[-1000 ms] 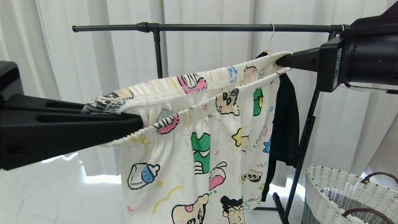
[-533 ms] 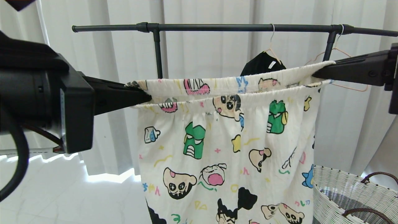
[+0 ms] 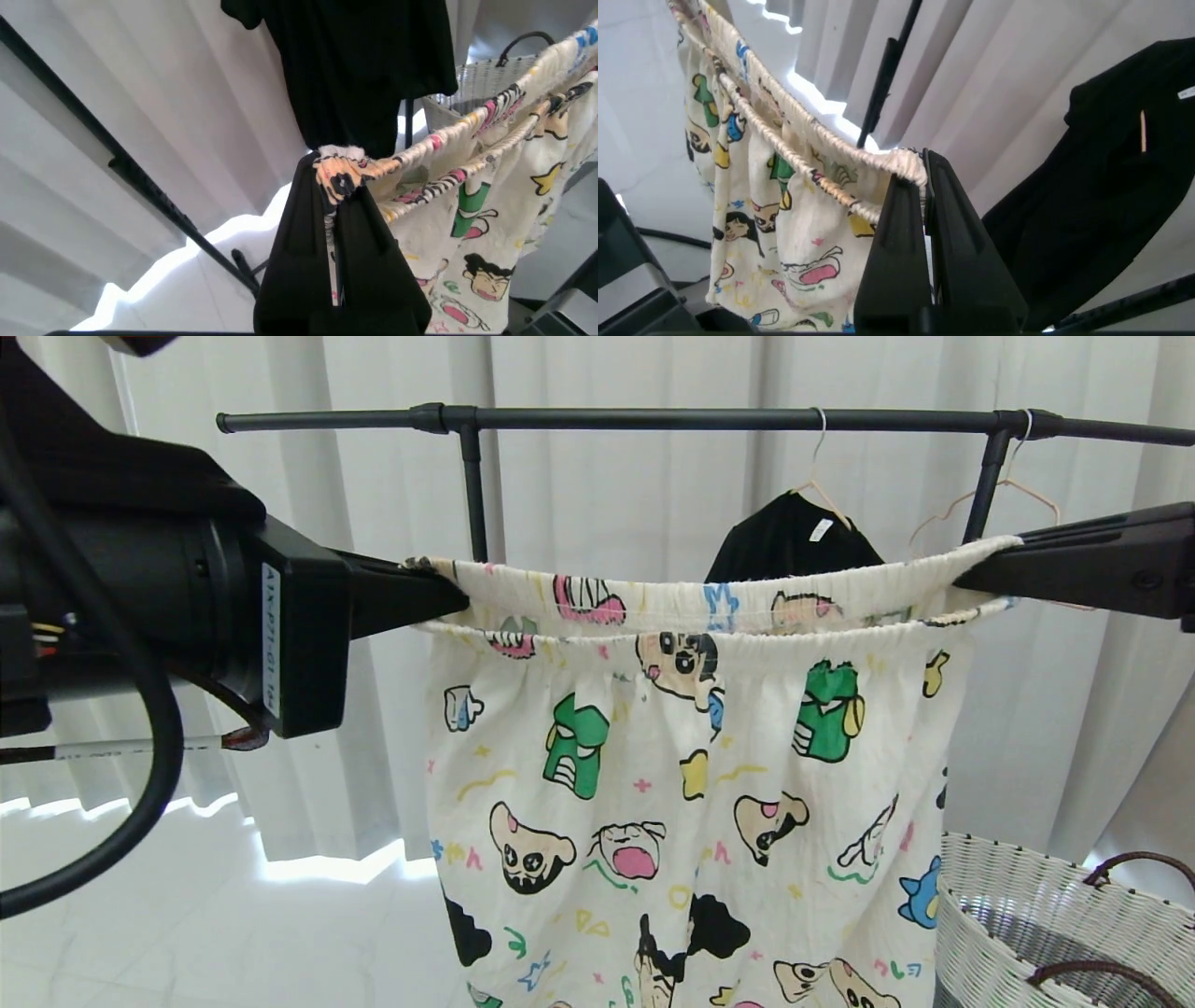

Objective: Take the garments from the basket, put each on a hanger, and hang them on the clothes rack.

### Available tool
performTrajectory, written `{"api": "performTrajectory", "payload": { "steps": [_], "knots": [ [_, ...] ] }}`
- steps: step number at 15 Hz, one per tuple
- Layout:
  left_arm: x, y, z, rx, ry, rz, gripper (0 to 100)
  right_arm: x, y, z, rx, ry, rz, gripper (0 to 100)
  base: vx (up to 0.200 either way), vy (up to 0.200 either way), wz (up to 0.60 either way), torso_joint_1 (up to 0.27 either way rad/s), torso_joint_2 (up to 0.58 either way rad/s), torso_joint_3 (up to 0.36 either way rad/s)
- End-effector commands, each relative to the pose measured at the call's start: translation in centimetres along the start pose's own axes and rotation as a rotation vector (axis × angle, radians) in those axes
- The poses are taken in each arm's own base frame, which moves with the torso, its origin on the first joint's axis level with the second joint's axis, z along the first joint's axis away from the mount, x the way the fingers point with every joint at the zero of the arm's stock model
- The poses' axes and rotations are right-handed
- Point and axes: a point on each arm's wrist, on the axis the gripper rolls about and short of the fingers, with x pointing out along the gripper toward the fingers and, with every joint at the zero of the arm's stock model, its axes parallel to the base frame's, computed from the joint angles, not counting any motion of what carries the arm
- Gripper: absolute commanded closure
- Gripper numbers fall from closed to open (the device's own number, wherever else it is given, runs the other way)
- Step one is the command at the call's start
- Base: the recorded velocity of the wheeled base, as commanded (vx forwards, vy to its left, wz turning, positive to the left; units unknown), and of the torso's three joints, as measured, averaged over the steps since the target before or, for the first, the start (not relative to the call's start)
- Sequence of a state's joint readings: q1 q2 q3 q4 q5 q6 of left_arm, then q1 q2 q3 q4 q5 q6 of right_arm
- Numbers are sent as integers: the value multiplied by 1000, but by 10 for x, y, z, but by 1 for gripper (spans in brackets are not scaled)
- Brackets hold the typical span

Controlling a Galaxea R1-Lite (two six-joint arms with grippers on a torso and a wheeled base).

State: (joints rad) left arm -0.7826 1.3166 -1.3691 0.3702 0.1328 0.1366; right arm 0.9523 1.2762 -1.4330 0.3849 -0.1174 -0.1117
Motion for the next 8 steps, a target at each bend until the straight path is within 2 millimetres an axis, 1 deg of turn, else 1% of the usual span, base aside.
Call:
{"api": "performTrajectory", "payload": {
  "steps": [1,4,5,7,8],
  "knots": [
    [3,0,-1,2,6,2,100,-1,0,0,0,-1,-1,100,0,0,0,0,0,0],
    [3,0,-1,3,8,0,100,0,-1,-1,-1,12,-38,100,0,0,0,0,0,0],
    [3,0,-1,3,8,1,100,1,0,-2,-3,21,-43,0,0,0,0,0,0,0],
    [3,0,-1,2,9,1,100,0,0,-5,-5,27,-42,0,0,0,0,0,0,0],
    [6,1,-1,1,14,8,100,-4,0,-9,-22,31,-37,0,0,0,0,0,0,0]
  ]
}}
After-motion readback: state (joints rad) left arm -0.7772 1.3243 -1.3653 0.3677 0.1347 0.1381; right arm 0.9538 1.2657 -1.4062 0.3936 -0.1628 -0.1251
